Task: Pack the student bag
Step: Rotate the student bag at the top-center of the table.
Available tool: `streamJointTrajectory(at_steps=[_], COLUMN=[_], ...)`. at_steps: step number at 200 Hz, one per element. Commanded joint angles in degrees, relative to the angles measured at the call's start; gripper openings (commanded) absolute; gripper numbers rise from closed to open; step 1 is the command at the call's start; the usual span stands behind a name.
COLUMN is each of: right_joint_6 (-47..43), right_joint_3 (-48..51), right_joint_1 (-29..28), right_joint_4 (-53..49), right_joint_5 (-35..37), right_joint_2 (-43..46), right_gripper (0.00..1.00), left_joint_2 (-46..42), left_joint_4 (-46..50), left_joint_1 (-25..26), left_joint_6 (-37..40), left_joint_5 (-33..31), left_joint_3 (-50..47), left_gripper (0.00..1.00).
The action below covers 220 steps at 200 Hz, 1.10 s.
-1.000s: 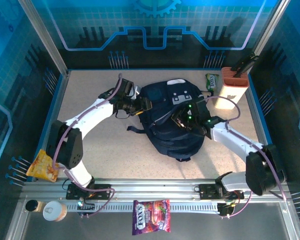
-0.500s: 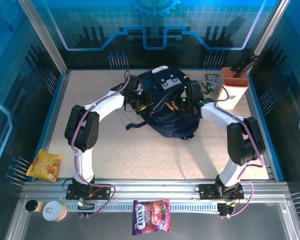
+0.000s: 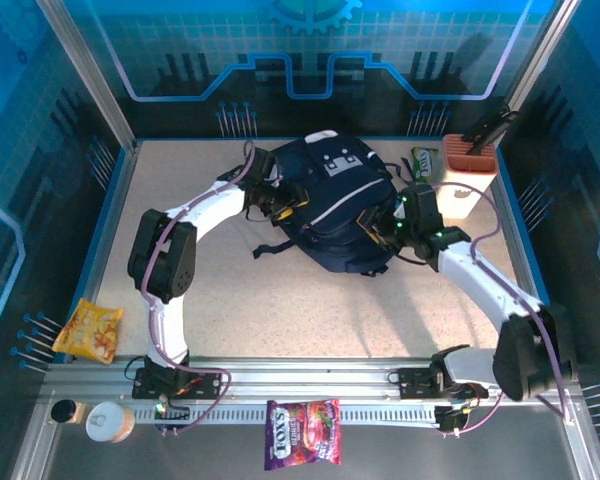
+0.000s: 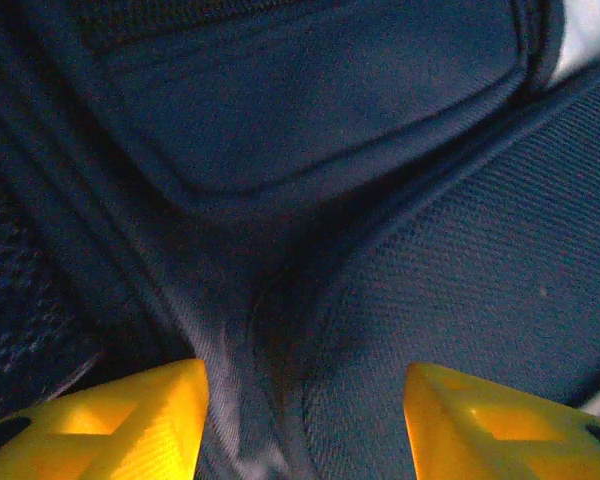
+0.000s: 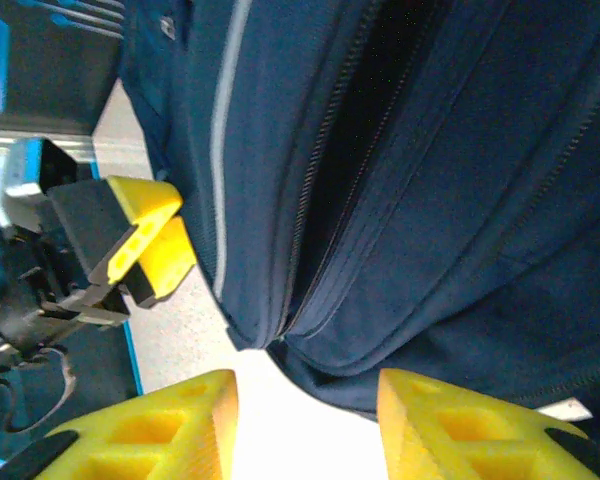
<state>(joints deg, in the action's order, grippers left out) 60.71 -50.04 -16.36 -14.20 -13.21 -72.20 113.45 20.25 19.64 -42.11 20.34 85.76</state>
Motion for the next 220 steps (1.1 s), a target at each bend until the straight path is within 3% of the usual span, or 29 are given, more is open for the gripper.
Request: streamJointTrajectory(at_steps=[1, 58, 106, 166, 196, 220], right_joint_6=[-5.2, -9.3, -10.7, -11.8, -12.4, -12.9], right_joint_3=[0.5, -2.6, -4.1, -6.7, -8.9, -10.2], right_joint_1=[0.2, -2.9, -4.8, -5.0, -4.9, -4.6], right_joint_4=[-6.1, -9.7, -10.2, -6.5, -5.8, -4.2], right_joint_5=[5.3, 9.3, 11.5, 8.1, 8.2, 7.7], right_joint_2=[3.6, 2.4, -1.2, -7.8, -11.4, -14.3], right_gripper=[0.48, 0.7, 0.76, 0.85, 0.85, 0.83], left_joint_2=[-5.1, -4.7, -0.5, 3.5, 4.1, 3.5], left_joint_4=[0.0, 2.8, 4.1, 7.1, 6.1, 5.7], left_joint_1=[-0.8, -1.2, -1.3, -1.4, -1.4, -1.6], left_joint_6=[1.0, 2.2, 2.7, 3.3, 2.3, 1.8], left_joint_5=[5.3, 6.5, 7.8, 6.1, 8.3, 9.3], left_joint_3=[-1.6, -2.1, 2.1, 6.3, 6.7, 6.3], left_gripper=[0.56, 0.54, 0.49, 0.47, 0.34, 0.17])
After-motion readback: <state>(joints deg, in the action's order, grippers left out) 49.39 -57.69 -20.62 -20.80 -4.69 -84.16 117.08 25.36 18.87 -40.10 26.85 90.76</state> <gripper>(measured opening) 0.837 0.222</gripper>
